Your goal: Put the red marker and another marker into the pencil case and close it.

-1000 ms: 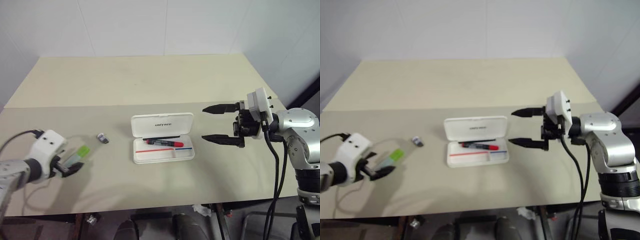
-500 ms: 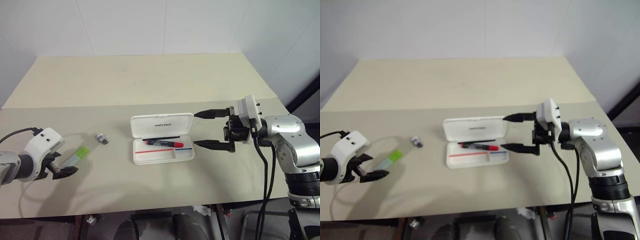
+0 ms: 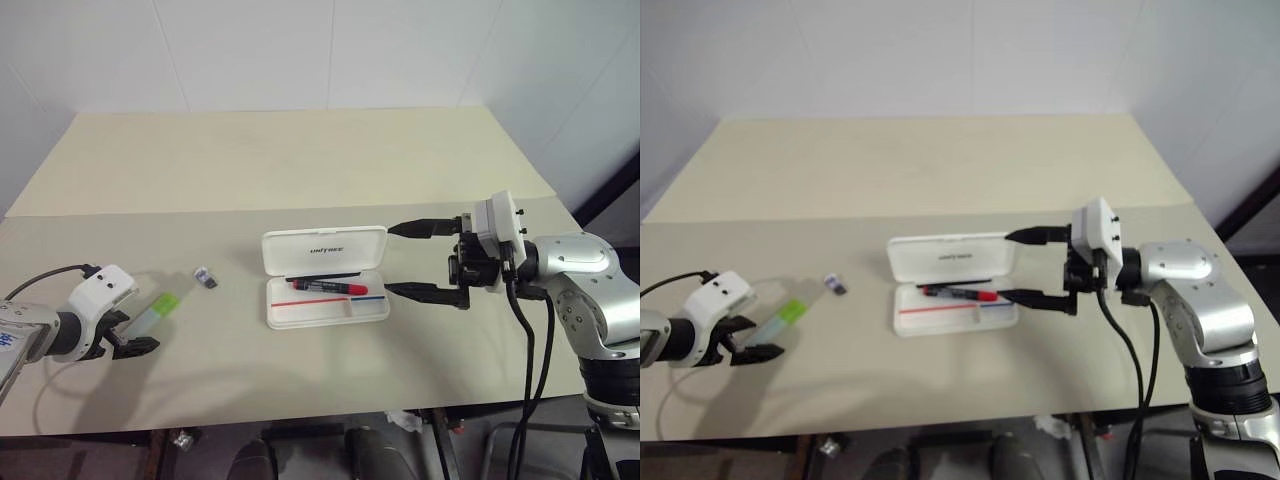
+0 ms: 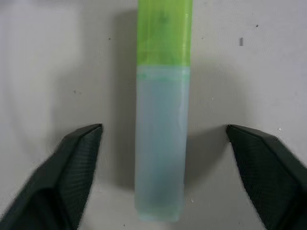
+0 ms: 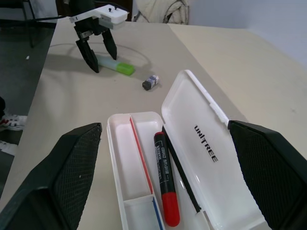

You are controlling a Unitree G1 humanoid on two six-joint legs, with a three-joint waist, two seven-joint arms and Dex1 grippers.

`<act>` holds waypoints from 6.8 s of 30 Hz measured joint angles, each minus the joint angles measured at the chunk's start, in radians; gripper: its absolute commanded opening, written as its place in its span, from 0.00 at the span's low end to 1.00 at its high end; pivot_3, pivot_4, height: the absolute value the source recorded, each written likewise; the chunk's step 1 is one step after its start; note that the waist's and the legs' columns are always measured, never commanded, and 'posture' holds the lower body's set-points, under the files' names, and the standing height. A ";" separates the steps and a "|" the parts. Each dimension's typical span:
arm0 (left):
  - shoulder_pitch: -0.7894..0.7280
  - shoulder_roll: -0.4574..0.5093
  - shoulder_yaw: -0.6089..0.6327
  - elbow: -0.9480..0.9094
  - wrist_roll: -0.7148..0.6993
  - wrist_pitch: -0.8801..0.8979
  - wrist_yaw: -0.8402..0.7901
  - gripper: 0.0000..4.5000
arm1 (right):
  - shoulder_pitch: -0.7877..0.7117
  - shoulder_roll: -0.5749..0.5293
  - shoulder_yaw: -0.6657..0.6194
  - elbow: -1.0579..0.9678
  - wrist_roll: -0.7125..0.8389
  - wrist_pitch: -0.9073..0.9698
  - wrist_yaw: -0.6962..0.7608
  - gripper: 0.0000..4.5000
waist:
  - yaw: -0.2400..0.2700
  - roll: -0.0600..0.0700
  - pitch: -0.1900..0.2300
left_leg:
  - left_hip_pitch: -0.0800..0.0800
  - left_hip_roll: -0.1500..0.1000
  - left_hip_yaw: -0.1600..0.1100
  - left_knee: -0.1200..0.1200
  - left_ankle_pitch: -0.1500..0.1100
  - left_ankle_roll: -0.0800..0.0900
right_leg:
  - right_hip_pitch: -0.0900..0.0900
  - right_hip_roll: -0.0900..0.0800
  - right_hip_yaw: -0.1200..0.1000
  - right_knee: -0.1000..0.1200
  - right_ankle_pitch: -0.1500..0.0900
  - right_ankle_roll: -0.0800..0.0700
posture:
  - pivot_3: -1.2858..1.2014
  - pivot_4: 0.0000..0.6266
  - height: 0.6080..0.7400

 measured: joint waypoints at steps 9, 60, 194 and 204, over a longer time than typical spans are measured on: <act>-0.012 0.000 -0.040 0.008 0.006 -0.056 -0.007 0.24 | 0.010 -0.002 -0.008 -0.019 0.007 0.019 -0.033 1.00 | -0.001 0.000 0.000 | 0.002 0.000 0.000 0.002 0.004 0.003 | 0.002 0.000 0.002 0.000 0.000 -0.006 | 0.52 0.24 1.00; -0.858 -0.385 -0.712 0.036 0.202 -0.130 -0.382 0.24 | 0.202 -0.058 -0.108 -0.140 0.012 0.048 -0.184 1.00 | 0.007 -0.004 0.003 | -0.002 -0.001 -0.003 0.006 -0.001 0.002 | 0.002 0.004 0.005 0.002 0.001 0.014 | 0.52 0.24 1.00; -1.257 -0.434 -0.734 1.484 0.777 -1.803 -0.689 0.99 | 0.114 -0.002 -0.032 -0.057 0.007 0.045 -0.167 1.00 | 0.028 -0.005 0.005 | -0.002 0.001 -0.001 0.009 -0.001 0.002 | -0.001 0.007 0.005 0.010 -0.001 0.011 | 0.52 0.24 1.00; -1.256 -0.435 -0.749 1.528 0.878 -1.797 -0.573 0.99 | 0.144 -0.106 -0.102 -0.062 0.021 0.040 -0.105 1.00 | 0.028 -0.005 0.005 | -0.002 0.001 -0.002 0.009 -0.001 0.002 | 0.000 0.007 0.005 0.010 0.000 0.011 | 0.52 0.24 1.00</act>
